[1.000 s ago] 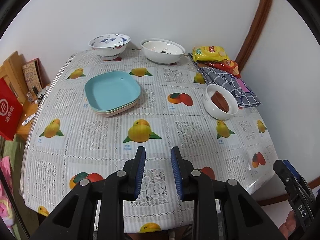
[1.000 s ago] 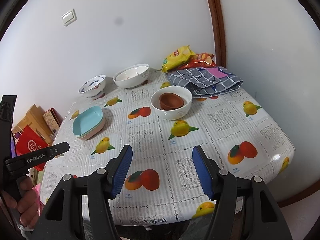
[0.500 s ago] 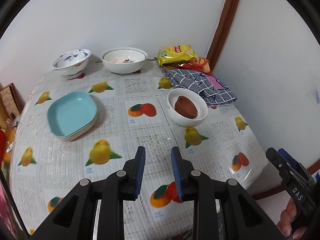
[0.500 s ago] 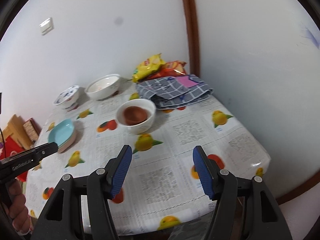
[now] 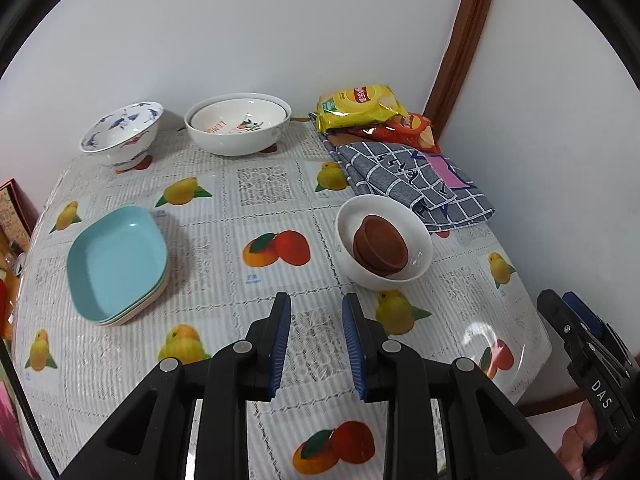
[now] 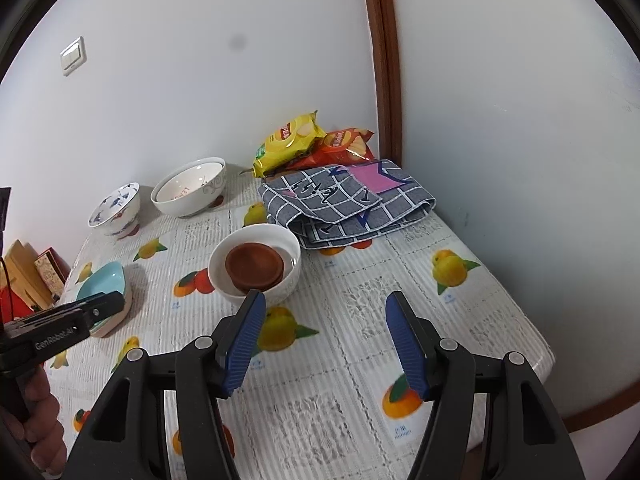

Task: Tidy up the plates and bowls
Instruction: 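Move both grippers toward the white bowl holding the clay dishes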

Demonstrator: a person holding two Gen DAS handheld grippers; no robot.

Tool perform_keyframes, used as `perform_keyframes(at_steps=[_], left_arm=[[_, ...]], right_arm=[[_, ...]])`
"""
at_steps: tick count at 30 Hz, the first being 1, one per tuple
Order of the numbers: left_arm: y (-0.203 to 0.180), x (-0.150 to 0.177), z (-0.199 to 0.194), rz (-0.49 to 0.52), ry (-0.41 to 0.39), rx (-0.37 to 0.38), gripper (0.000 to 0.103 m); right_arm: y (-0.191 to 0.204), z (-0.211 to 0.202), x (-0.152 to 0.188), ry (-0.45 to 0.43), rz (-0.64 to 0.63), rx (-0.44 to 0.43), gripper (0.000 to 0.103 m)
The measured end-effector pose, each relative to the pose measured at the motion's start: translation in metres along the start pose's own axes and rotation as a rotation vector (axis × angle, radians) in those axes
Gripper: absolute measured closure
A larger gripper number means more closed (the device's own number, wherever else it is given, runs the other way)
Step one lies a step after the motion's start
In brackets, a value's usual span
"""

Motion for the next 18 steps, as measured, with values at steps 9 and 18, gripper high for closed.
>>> perform_keyframes(at_steps=[9,18], left_arm=[[-0.002,-0.005,0.015,-0.008,0.001,0.048,0.078],[0.006,-0.019,0.034,-0.008,0.006,0.023,0.078]], right_arm=[[0.003,0.022,-0.006,-0.002,0.018,0.004,0.041],[0.016,0.044,-0.015,0.026,-0.01,-0.003,0.042]])
Point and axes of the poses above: each gripper's, at about its wrist camera, not at the fingertips, and z roughly the way its jaws point, y to its left, x to its underside, the point moved 7 cm from there along z, roughly the way its jaws point, and after that the axes turned 8 degrees about z, right-handed, at the moved point
